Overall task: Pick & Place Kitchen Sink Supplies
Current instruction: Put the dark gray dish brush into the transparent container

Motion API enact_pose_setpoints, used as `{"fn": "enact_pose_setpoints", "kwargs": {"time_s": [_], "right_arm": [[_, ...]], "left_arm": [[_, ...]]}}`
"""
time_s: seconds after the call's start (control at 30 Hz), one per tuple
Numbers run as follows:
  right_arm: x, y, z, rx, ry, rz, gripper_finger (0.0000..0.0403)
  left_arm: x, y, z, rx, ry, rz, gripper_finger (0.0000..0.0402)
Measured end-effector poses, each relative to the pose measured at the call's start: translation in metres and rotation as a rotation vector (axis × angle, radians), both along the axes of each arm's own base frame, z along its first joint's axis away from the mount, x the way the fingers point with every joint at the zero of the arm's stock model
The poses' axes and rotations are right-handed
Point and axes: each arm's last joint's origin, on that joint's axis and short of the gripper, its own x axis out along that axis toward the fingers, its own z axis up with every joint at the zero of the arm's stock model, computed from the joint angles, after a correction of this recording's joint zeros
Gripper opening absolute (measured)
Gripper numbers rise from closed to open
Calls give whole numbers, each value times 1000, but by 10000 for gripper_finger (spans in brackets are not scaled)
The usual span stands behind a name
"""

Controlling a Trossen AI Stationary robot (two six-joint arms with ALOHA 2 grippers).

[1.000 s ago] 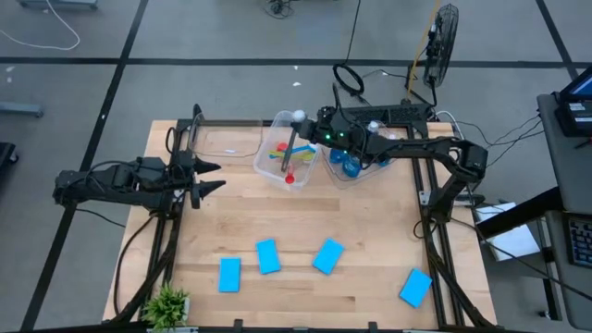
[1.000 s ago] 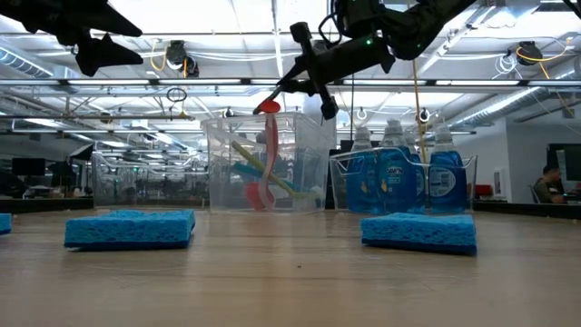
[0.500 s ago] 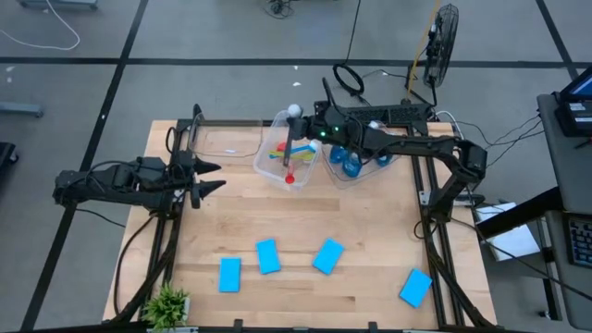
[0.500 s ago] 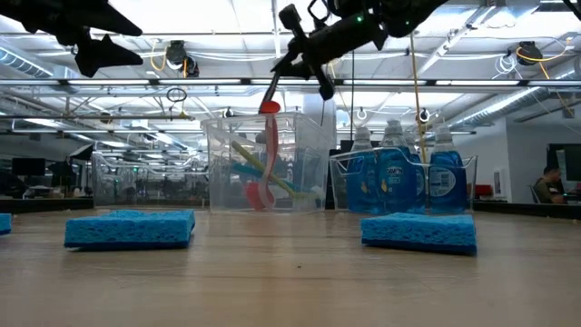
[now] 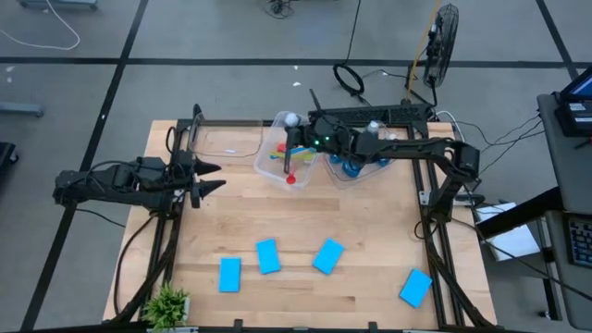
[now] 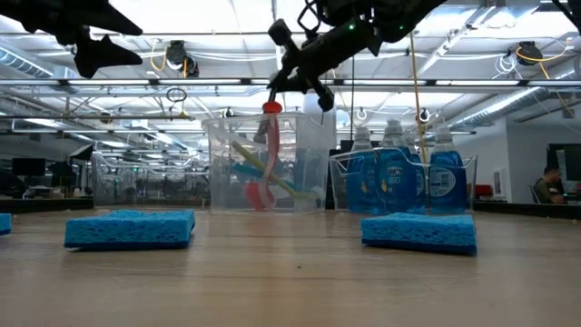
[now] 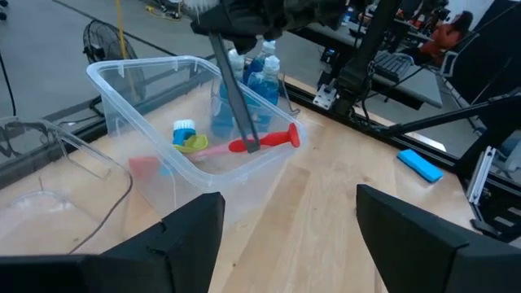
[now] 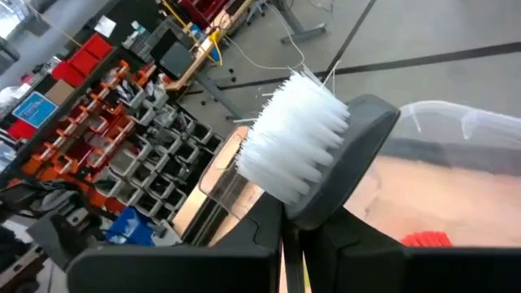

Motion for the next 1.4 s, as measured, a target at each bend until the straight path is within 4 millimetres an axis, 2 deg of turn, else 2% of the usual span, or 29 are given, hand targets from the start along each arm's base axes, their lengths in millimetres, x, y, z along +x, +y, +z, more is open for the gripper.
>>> {"fn": "enact_pose_setpoints", "kwargs": {"time_s": [0.17,0.57,0.9,1.3,1.4], "right_arm": [[6,1,-11,17,18,4,22],[5,-2,-8,-25,16,6,24],[6,-2,-5,-214,102,28,20],[8,2,-6,-281,144,90,22],[14,4,-14,-290,143,133,23]], "left_arm": [[0,0,0,-9,-2,-1,281],[0,0,0,13,3,-7,287],[0,0,0,21,5,-9,274],[0,0,0,21,6,-9,291],[0,0,0,21,6,-9,288]]}}
